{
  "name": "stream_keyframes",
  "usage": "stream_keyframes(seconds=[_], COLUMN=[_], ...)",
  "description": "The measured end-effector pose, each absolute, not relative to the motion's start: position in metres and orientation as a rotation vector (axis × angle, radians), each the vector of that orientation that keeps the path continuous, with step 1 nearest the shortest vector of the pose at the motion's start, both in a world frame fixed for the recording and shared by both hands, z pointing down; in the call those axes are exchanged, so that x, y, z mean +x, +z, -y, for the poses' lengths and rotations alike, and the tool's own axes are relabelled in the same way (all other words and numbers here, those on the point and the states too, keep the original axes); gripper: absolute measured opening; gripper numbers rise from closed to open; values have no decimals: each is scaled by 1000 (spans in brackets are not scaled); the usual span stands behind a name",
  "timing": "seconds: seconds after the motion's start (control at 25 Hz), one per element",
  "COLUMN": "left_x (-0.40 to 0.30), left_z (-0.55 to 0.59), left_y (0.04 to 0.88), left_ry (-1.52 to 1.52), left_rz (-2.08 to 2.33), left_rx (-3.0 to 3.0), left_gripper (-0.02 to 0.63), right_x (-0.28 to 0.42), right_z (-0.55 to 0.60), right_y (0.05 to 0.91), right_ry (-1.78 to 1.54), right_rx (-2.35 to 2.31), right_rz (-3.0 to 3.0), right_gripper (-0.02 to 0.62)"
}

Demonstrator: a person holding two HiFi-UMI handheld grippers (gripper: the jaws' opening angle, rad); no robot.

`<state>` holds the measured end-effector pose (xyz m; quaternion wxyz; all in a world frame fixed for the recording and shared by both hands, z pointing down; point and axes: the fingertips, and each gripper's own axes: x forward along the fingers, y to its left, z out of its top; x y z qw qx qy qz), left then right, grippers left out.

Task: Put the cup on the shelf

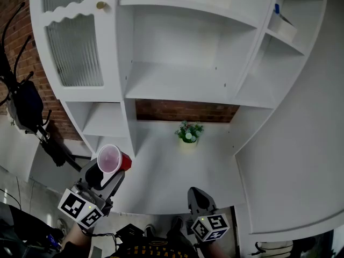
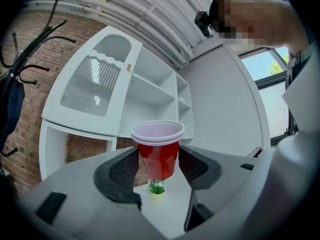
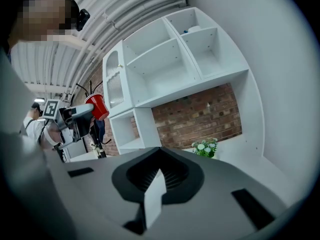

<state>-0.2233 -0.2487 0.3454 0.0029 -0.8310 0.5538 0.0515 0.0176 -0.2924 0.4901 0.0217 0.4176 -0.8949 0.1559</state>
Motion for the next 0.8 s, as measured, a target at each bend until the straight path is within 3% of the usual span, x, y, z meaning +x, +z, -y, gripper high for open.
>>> stream_keyframes(seconds=[0.8], left_x=[-226], left_z=[377], left_y=[280], left_ry=[28], left_rz=[-1908], left_rx=[-2327], left_gripper=[252], right_x=[37], right_z=[381], right_y=[461], right_ry=[435], right_rx=[1143], right_rz=[2919], right_gripper=[-7])
